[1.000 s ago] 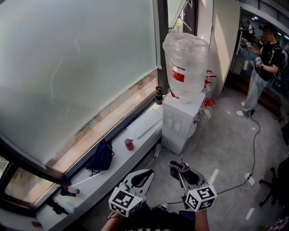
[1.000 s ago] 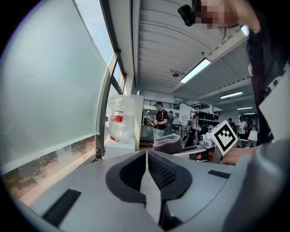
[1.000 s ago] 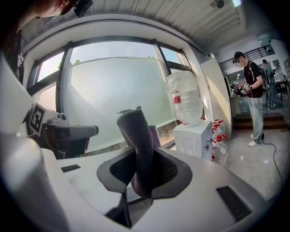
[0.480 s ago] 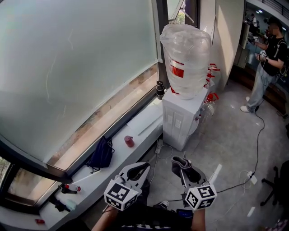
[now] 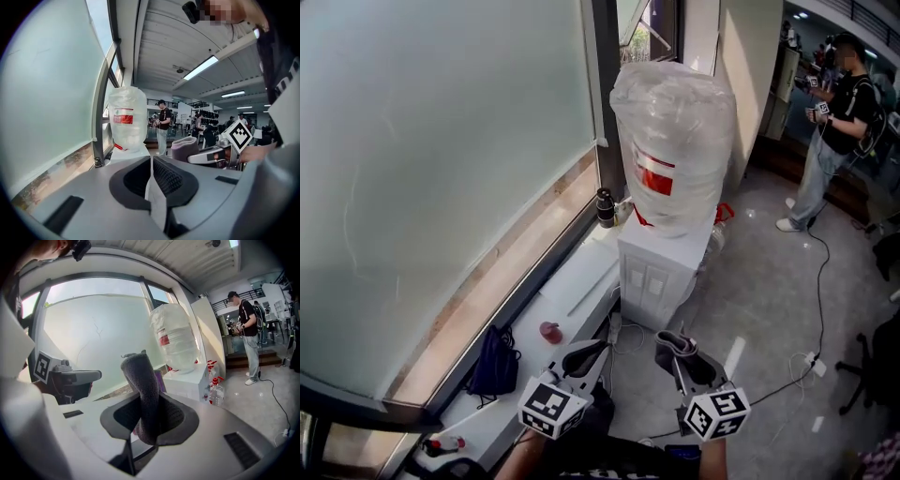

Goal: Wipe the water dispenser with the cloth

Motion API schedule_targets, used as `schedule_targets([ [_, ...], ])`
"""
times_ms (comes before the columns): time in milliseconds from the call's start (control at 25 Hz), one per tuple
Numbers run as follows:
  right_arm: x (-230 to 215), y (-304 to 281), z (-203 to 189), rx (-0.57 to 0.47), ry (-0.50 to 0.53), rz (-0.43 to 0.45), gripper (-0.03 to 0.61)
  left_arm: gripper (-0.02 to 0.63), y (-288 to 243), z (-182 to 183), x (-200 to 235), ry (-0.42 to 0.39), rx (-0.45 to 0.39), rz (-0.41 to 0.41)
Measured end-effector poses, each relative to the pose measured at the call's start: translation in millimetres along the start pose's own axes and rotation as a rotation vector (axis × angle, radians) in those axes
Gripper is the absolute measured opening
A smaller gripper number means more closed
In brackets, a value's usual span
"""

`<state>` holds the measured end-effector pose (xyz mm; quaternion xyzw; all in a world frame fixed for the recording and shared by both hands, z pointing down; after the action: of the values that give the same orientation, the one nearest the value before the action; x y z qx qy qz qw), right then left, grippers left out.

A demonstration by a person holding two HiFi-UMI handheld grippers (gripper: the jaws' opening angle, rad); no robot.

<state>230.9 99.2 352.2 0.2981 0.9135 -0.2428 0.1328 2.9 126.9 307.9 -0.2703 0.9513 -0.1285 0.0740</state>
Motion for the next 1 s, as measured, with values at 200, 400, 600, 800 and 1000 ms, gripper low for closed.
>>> schedule_targets([
  [200,6.2,-68.2,29.5,-0.009,-0.031,-0.082,0.1,0.028,-35.0,6.5,77.5,-0.033,-0.027,-0.09],
  [400,13.8,-130.8,50.2,-0.023,-0.073,-0.18,0.1,0.028,-63.5,5.0,139.2,-0.055,-0.035,-0.171],
  [600,15.8,-166.9,58.5,-0.014,-0.096,-0.251,0.1,0.028,-82.3,-0.3,169.7,-0.055,-0.049,-0.252],
  [800,14.4,-198.6,66.5,0.006,-0.099,-0.255,0.1,0.028,-96.9,-6.5,185.0,-0.035,-0.053,-0.265],
  [1000,1.8,-242.8,83.1,-0.011,-0.141,-0.207,0.1,0.028,-107.9,-8.5,185.1,-0.022,-0.044,-0.256],
])
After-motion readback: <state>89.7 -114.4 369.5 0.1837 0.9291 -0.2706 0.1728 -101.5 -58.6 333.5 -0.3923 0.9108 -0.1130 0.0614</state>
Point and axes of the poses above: the fingertips, and each gripper's own axes: y backward along the fingers, x to its left, z out of its top, the point moved 7 cm from there along y, backward along the fingers, and after that the axes turned 7 degrees about -y, right-handed, at the moved point
